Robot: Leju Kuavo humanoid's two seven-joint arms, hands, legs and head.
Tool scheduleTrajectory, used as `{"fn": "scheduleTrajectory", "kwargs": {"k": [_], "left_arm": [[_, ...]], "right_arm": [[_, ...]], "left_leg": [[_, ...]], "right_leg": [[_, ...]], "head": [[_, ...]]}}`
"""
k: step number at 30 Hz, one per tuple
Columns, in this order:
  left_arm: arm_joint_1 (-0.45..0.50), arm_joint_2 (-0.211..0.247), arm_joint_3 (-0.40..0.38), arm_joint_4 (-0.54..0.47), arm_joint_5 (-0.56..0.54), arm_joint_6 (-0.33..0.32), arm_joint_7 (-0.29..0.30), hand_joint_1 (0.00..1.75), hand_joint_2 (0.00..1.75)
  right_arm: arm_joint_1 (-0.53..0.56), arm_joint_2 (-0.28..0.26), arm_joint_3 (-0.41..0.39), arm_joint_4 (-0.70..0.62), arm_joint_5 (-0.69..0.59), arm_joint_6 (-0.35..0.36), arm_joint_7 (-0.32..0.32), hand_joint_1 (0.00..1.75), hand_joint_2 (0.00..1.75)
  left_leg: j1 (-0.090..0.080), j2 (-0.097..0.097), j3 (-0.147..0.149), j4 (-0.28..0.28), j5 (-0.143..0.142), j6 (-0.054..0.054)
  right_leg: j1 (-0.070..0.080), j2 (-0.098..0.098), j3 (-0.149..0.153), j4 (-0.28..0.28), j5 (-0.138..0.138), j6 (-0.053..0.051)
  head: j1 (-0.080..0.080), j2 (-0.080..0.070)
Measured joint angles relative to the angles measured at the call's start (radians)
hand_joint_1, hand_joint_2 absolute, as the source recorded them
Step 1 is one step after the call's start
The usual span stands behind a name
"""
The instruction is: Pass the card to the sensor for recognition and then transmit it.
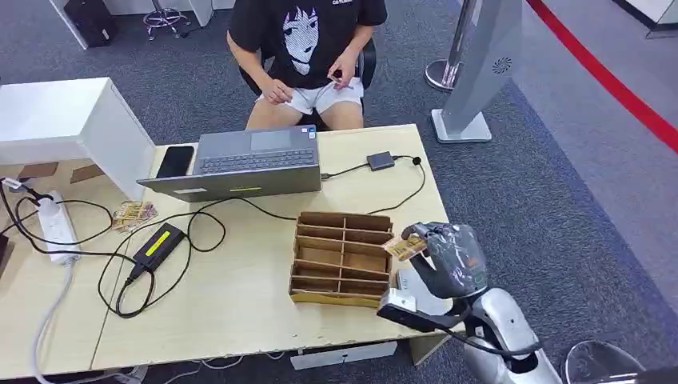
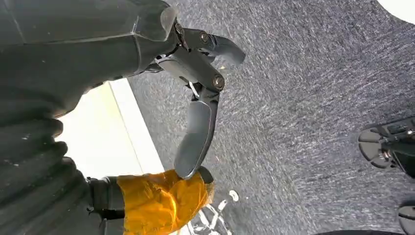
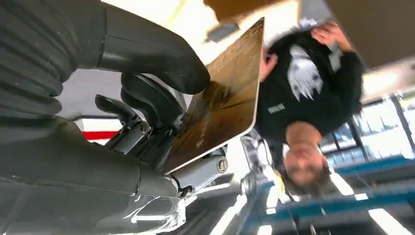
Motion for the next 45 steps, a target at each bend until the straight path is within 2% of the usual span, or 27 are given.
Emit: {"fn": "scheduleTrajectory", "kwargs": {"k": [9,23,40,45], "left_arm": [[-0.001,0.000,0.018,0.000,-0.008,0.000,0.000,0.00,1.75],[-0.001,0.000,0.028,0.000,-0.023,0.000,-0.005,0.00,1.75],[-0.002,0.000,0.046,0.000,-0.039,0.000,-0.009,0.00,1.75],[-0.002,0.000,0.052,0.000,-0.039,0.000,-0.009,0.00,1.75]], "right_arm": [[0.049,-0.048,-0.010,0.065,0.006,0.047,0.010,1.75,1.75],[0.045,-0.092,0.024,0.191,0.061,0.090,0.070,1.75,1.75],[0.011,-0.142,0.079,0.248,0.067,0.125,0.098,1.75,1.75],[0.008,-0.147,0.085,0.248,0.066,0.105,0.100,1.75,1.75]], "left_leg": [[0.000,0.000,0.000,0.000,0.000,0.000],[0.000,0.000,0.000,0.000,0.000,0.000],[0.000,0.000,0.000,0.000,0.000,0.000],[0.000,0.000,0.000,0.000,0.000,0.000]], "right_leg": [[0.000,0.000,0.000,0.000,0.000,0.000],[0.000,0.000,0.000,0.000,0.000,0.000],[0.000,0.000,0.000,0.000,0.000,0.000],[0.000,0.000,0.000,0.000,0.000,0.000]], "head": [[0.000,0.000],[0.000,0.000],[0.000,0.000],[0.000,0.000]]}}
